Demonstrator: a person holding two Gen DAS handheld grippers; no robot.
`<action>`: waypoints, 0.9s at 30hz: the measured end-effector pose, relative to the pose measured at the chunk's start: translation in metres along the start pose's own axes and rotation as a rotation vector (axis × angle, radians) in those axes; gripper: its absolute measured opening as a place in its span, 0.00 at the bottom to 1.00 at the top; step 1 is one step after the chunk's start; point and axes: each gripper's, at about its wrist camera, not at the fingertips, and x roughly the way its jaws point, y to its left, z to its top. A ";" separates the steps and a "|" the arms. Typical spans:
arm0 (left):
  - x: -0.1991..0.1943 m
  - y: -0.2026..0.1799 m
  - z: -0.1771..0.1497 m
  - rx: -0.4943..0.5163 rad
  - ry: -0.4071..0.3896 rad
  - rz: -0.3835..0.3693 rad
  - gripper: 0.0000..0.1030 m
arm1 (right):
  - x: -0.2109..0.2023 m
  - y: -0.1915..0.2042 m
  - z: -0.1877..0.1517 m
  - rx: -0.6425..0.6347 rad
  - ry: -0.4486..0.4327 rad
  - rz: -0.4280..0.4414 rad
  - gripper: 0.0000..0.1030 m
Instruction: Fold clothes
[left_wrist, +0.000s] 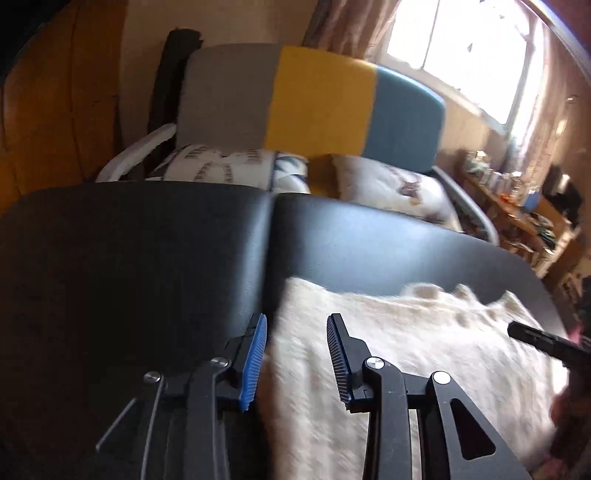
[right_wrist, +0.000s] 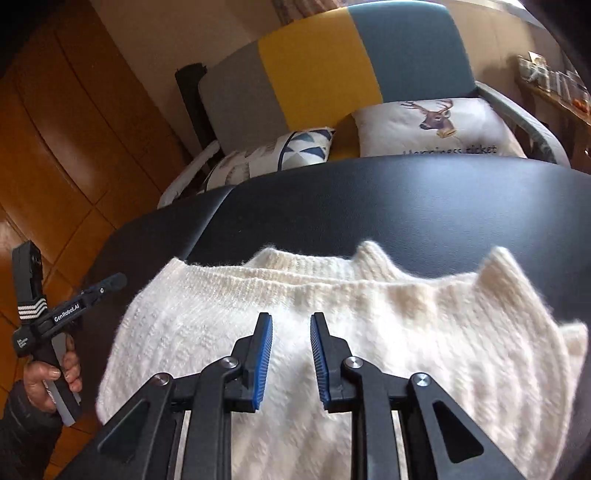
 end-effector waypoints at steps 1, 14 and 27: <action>-0.007 -0.006 -0.006 0.007 -0.004 -0.031 0.34 | -0.019 -0.011 -0.006 0.014 -0.018 -0.029 0.20; -0.035 -0.088 -0.083 0.284 0.094 -0.158 0.34 | -0.131 -0.158 -0.107 0.484 0.016 0.136 0.27; -0.038 -0.099 -0.087 0.443 0.223 -0.124 0.34 | -0.101 -0.140 -0.131 0.340 0.343 0.396 0.20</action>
